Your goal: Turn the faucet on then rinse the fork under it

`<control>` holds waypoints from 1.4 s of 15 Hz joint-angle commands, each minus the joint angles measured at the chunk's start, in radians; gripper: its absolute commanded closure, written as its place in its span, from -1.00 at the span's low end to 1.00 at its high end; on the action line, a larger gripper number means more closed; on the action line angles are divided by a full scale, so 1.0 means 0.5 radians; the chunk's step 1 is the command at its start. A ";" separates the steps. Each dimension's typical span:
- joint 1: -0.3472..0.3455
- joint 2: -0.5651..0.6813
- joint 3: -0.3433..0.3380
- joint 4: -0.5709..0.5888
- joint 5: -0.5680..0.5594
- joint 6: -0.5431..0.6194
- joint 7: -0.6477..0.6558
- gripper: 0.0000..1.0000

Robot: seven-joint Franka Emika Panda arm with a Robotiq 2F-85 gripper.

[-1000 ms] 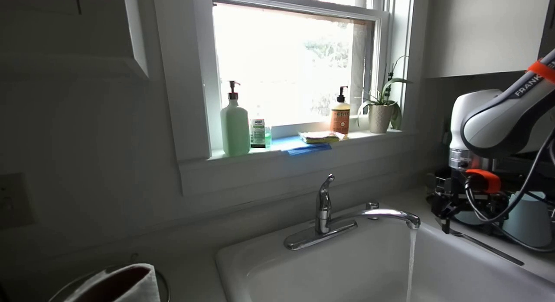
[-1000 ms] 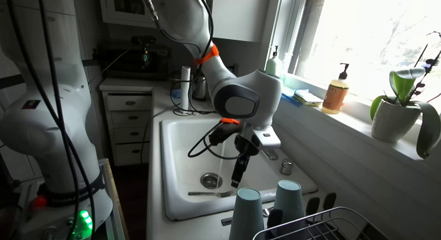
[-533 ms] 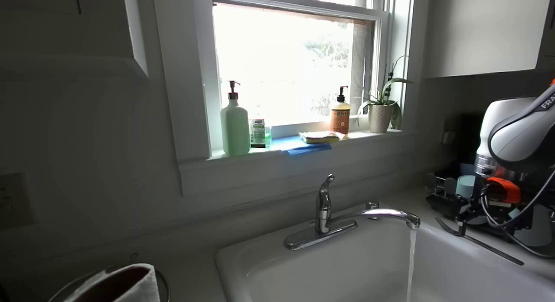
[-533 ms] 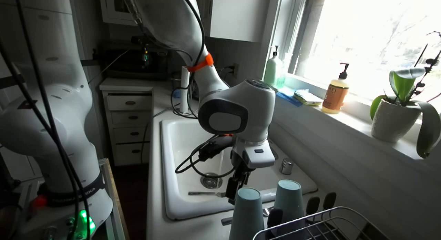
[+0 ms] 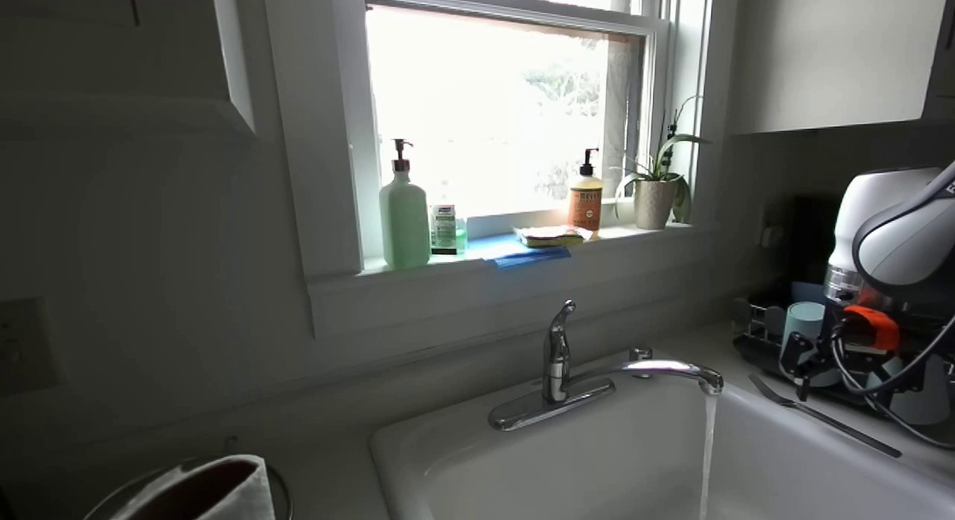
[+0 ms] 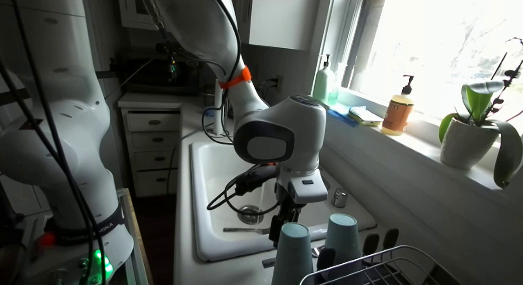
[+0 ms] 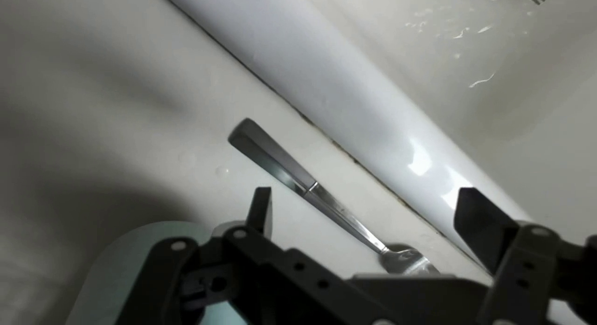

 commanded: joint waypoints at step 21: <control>0.129 0.290 -0.073 0.168 -0.851 -0.066 1.153 -0.97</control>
